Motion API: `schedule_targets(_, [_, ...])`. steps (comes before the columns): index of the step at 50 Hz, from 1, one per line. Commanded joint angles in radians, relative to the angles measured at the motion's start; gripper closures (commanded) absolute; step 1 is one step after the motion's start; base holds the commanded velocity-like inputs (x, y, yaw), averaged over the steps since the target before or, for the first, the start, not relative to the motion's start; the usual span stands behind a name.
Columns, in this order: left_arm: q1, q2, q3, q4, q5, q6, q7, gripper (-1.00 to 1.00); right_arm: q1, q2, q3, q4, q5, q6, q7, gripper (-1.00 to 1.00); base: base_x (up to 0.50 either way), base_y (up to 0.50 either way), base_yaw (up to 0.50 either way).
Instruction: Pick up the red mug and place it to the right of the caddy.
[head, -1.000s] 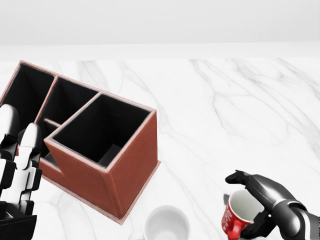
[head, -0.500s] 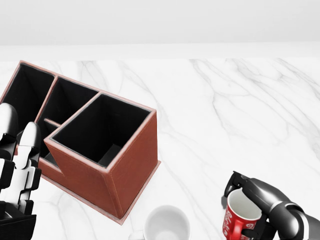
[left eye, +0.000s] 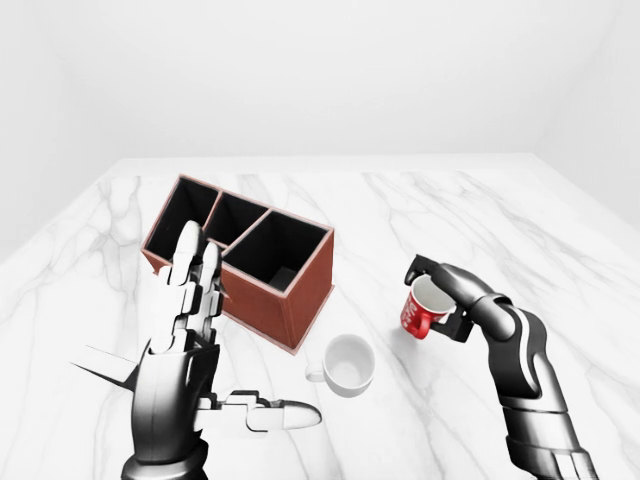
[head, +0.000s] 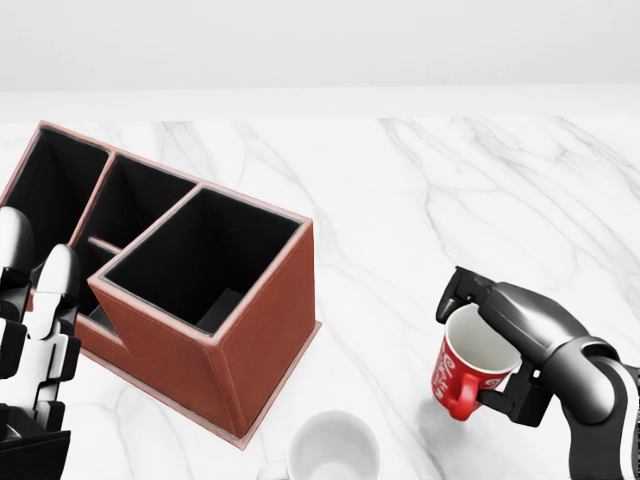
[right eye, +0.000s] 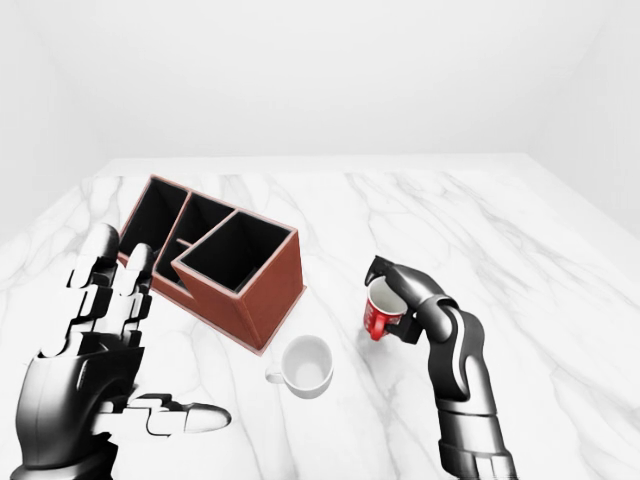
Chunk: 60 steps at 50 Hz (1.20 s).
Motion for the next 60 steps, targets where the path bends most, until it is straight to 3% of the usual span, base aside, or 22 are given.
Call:
schedule_targets(1, [0.001, -0.006, 0.009, -0.007, -0.003, 0.0, -0.009, -1.0, -0.108, 0.01, 0.028, -0.03, -0.089, 0.0, 0.0, 1.0, 0.0, 0.0, 0.0])
schedule_targets(19, [0.005, -0.007, 0.007, -0.013, -0.002, 0.0, -0.01, -1.0, -0.393, 0.072, 0.138, 0.282, -0.189, 0.0, 0.0, 1.0, 0.0, 0.0, 0.0])
schedule_targets(27, [0.012, -0.009, 0.015, -0.014, -0.009, 0.0, -0.016, -1.0, -0.296, 0.146, 0.21, 0.188, -0.279, 0.0, 0.0, 1.0, 0.0, 0.0, 0.0])
schedule_targets(31, [0.014, -0.01, 0.012, -0.015, -0.005, 0.0, -0.016, -1.0, -0.32, 0.17, 0.206, 0.215, -0.287, 0.0, 0.0, 1.0, 0.0, 0.0, 0.0])
schedule_targets(40, [0.011, -0.011, 0.014, -0.015, -0.007, 0.0, -0.018, -1.0, -0.296, 0.193, 0.227, 0.263, -0.293, 0.0, -0.02, 1.0, 0.0, 0.0, 0.0])
schedule_targets(49, [0.009, -0.007, 0.004, -0.015, -0.002, 0.0, -0.013, -1.0, -0.416, 0.192, 0.203, 0.369, -0.246, 0.0, -0.042, 1.0, 0.0, 0.0, 0.0])
schedule_targets(60, [0.005, -0.013, 0.018, -0.015, -0.01, 0.0, -0.021, -1.0, -0.408, 0.187, 0.222, 0.415, -0.219, 0.0, -0.089, 1.0, 0.0, 0.0, 0.0])
